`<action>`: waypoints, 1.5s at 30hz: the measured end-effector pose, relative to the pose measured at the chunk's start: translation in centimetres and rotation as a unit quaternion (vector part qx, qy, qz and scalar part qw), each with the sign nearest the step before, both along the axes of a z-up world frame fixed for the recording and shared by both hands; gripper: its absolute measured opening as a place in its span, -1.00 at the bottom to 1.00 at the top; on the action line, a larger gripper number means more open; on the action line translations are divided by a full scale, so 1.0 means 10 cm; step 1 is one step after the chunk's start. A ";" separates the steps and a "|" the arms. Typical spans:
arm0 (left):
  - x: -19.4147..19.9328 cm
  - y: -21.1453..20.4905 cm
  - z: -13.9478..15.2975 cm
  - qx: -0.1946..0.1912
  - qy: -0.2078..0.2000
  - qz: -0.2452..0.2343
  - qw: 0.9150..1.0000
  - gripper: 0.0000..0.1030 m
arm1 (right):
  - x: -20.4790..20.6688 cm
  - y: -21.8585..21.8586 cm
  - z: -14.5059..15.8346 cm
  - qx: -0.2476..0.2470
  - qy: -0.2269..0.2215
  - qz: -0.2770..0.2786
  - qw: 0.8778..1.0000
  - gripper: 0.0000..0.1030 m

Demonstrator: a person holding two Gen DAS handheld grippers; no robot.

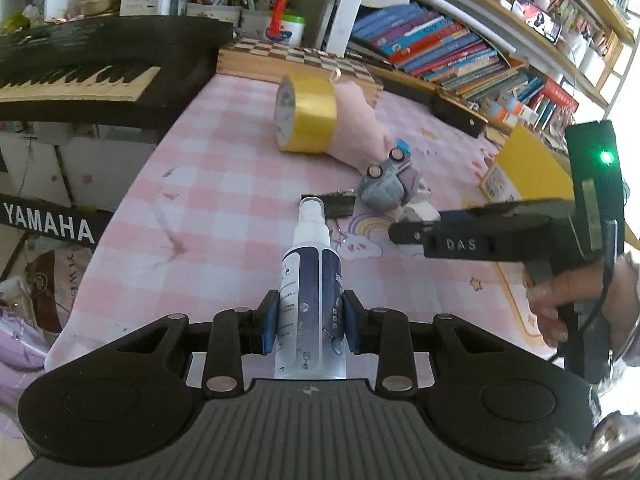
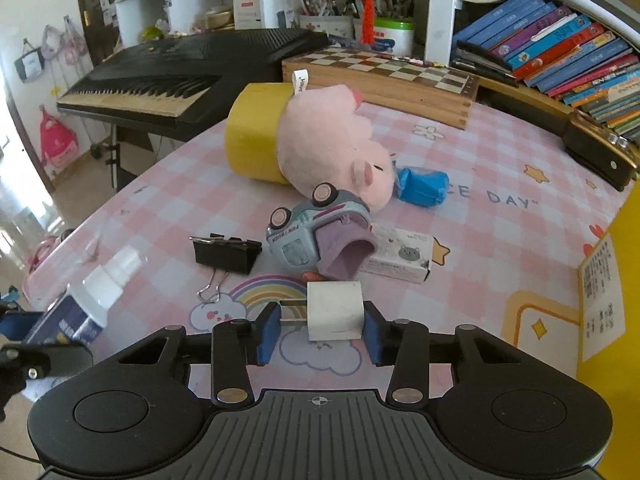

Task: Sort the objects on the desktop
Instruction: 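Carry the spray bottle and white plug together toward the yellow box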

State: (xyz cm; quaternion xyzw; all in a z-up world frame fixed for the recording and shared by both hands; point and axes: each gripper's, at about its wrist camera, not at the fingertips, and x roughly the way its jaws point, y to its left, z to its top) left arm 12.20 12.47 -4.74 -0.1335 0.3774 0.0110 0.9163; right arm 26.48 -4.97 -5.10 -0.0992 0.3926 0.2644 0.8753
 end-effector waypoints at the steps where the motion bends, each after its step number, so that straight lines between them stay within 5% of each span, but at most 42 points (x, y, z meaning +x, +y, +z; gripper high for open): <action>1: -0.01 0.01 0.01 -0.001 -0.002 0.001 1.000 -0.42 | -0.01 0.00 0.01 0.002 -0.001 -0.002 1.000 -0.18; 24: -0.61 -0.05 0.45 -0.094 -0.051 -0.019 0.994 -0.42 | -1.11 -0.45 0.73 0.105 -0.023 -0.082 0.991 -0.18; 45: -0.86 -0.37 0.47 -0.148 -0.033 -0.118 0.981 -0.42 | -1.93 -0.74 0.74 0.115 0.001 -0.163 0.980 -0.18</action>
